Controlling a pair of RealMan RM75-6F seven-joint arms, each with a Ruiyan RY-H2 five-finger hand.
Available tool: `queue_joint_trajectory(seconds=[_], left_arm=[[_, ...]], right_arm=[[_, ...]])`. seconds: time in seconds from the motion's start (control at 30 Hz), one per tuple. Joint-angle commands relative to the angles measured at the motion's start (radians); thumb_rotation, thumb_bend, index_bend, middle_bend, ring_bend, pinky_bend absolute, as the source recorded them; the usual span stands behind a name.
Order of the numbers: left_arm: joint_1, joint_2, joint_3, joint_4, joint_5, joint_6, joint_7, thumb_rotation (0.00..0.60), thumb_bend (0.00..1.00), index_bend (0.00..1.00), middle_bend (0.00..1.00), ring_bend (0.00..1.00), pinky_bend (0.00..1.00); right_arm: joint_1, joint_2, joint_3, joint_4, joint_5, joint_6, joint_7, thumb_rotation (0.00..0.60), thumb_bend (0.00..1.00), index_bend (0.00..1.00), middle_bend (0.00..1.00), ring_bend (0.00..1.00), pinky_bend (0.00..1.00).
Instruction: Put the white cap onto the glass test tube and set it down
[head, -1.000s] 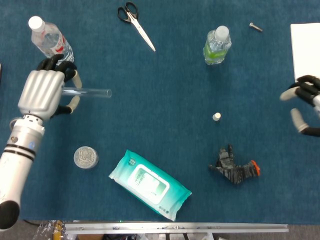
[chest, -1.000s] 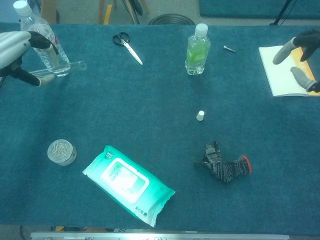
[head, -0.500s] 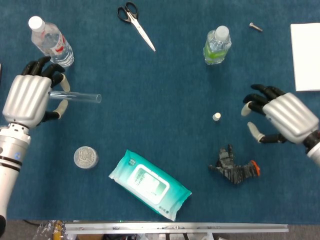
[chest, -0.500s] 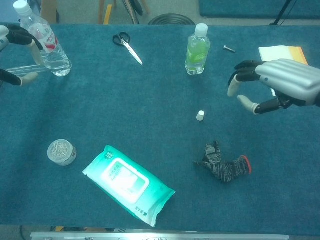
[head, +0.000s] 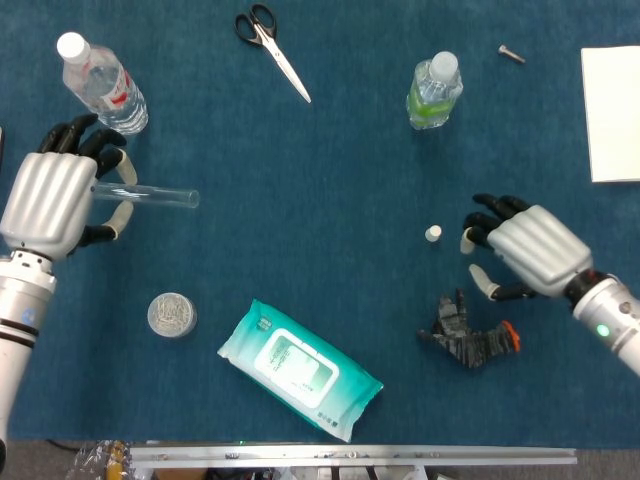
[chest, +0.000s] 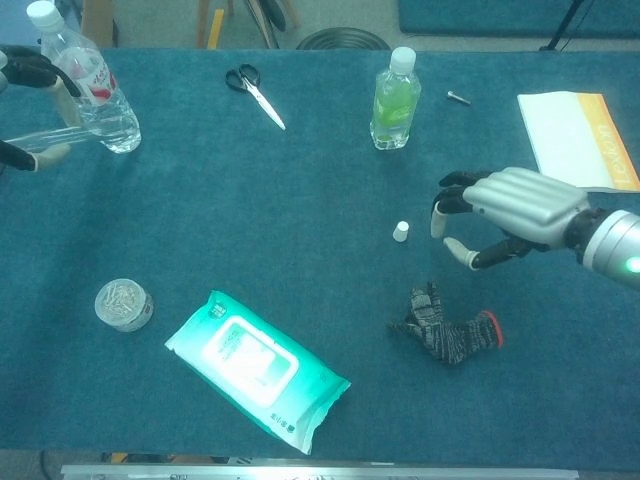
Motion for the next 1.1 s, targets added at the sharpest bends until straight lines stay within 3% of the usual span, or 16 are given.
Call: queue_joint_trajectory(seconds=[0.03,1.1], left_arm=[[0.007,0.004,0.000,-0.002,0.008,0.003,-0.005,0.600,0.34,0.53,0.26,0.11,0.14],[0.038,0.015,-0.021,0.025,0.060,-0.021,-0.070,0.600,0.34,0.53,0.26,0.11,0.14]], right_arm=[[0.013,-0.040,-0.007,0.034,0.020,-0.007,-0.032,0.286,0.51,0.37,0.26,0.08,0.17],[0.076,-0.216,0.016,0.179,0.096,0.033,-0.109,0.286,0.51,0.37,0.26,0.08,0.17]])
